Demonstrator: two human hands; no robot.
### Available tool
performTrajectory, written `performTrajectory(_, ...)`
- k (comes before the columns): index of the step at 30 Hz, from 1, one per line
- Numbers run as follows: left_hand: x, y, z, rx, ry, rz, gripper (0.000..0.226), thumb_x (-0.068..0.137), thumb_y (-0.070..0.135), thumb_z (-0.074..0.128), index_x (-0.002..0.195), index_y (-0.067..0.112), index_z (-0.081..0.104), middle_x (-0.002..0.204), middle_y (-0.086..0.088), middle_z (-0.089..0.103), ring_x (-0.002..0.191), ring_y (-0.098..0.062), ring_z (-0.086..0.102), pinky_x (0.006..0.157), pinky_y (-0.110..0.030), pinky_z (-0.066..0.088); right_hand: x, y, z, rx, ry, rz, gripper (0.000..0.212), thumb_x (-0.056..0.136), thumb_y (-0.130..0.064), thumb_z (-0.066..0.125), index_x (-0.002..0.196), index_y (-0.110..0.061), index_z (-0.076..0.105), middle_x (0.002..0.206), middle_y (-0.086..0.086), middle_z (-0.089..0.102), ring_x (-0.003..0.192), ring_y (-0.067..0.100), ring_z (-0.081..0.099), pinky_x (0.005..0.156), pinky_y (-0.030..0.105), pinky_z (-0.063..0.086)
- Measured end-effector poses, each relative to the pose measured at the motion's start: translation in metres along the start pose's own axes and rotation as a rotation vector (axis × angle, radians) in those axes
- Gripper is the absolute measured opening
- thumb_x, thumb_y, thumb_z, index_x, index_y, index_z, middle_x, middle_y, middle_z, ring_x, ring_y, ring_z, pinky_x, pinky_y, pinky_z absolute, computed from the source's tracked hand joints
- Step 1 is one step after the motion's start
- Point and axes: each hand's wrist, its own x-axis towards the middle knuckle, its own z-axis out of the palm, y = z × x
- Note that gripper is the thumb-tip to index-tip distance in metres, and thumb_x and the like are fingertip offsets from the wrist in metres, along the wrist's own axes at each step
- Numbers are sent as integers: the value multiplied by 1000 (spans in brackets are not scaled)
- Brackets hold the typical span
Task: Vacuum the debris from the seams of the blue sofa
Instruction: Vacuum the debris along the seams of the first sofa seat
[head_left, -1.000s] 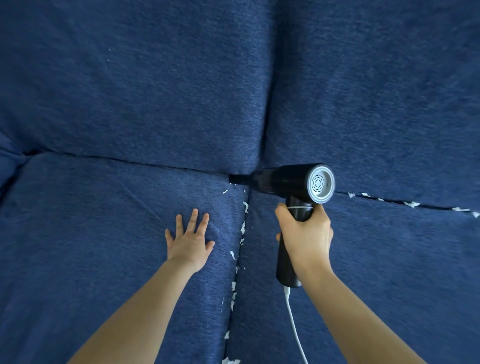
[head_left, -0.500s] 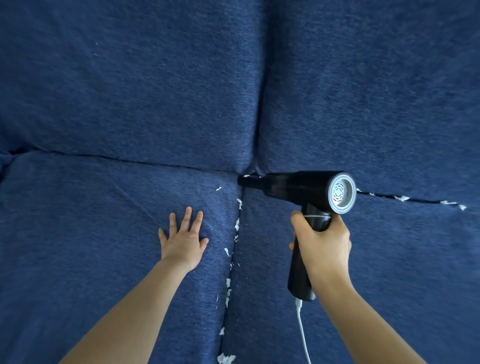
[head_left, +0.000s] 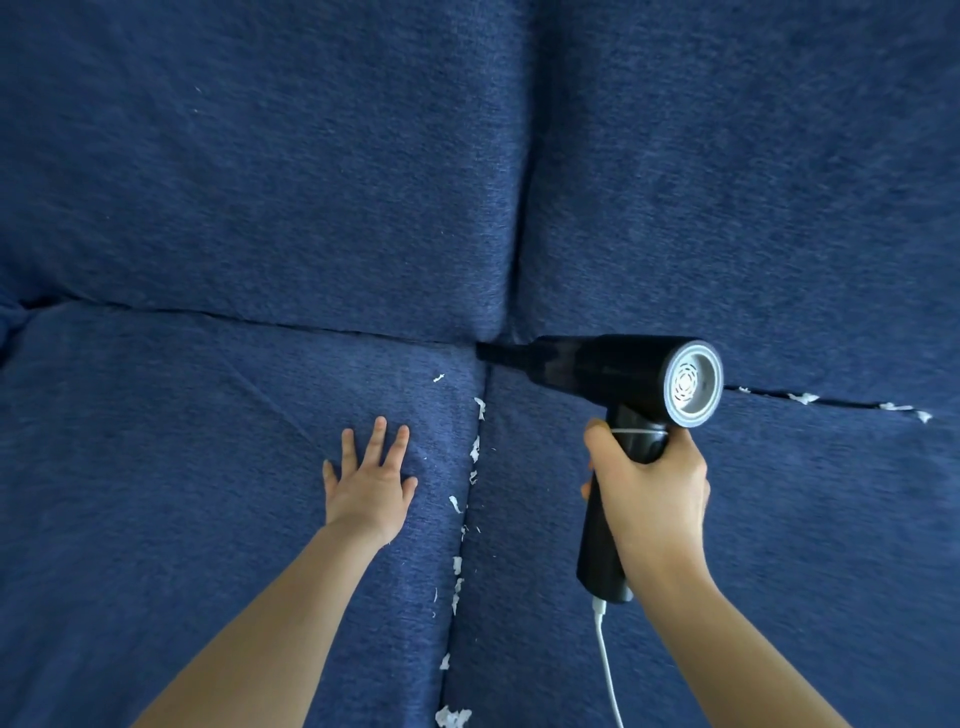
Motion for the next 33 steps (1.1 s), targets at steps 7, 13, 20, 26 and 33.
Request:
performTrajectory(7,0,-1,2,-5,25,14,65,103,47,25,152,33,-14,159,5,-25,146,-34,-20,119,-55,5,-16,5,12,10,-101,35,18,80,-27,71,78,-13,60,60,3,66,50,18,65,69,44,60)
performTrajectory(13,-8,-6,10,13,79,70,64,102,48,24,152,33,-14,159,5,-23,146,-33,-19,120,-52,3,-25,10,6,-41,-94,20,20,80,-29,71,78,-13,60,56,3,66,52,18,66,71,42,58)
performTrajectory(20,-27,-22,36,-2,214,183,65,101,46,26,153,27,-8,161,6,-15,148,-28,-14,121,-47,3,-34,20,-6,-84,-6,18,20,81,-30,71,77,-14,59,52,1,66,60,23,69,73,39,55)
performTrajectory(26,-39,-36,60,7,290,251,65,98,45,34,154,24,9,162,3,2,149,-30,0,118,-51,11,-58,35,-10,-90,26,25,21,83,-31,72,78,-16,58,53,-2,66,60,22,69,70,37,54)
performTrajectory(33,-47,-36,51,21,208,249,67,102,45,30,154,27,-8,161,6,-18,148,-26,-17,120,-45,0,-88,42,-22,-98,47,46,20,82,-30,71,79,-12,60,56,2,67,53,15,67,76,43,57)
